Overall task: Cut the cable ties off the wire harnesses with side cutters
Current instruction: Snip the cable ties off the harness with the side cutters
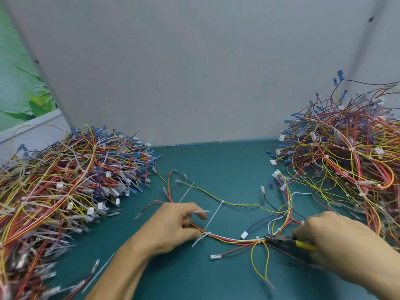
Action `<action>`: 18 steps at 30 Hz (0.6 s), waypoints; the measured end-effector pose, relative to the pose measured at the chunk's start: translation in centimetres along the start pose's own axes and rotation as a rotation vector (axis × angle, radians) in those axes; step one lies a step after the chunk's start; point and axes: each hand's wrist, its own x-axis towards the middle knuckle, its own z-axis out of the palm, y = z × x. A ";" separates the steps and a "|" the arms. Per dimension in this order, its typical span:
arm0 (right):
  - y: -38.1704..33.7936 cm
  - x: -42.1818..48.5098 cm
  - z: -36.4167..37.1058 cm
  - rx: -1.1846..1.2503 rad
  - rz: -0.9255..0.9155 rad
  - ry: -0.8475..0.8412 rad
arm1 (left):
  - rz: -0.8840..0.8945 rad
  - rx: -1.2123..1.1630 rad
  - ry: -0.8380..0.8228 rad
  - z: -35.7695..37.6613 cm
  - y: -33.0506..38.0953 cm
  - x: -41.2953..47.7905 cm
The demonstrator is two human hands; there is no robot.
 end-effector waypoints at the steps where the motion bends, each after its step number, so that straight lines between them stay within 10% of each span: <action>1: -0.1 -0.1 -0.1 0.013 -0.003 0.018 | 0.020 0.020 -0.021 0.5 0.1 0.1; 18: -6.5 1.5 -0.8 0.011 -0.233 0.181 | -0.032 0.005 -0.188 1.3 1.5 0.7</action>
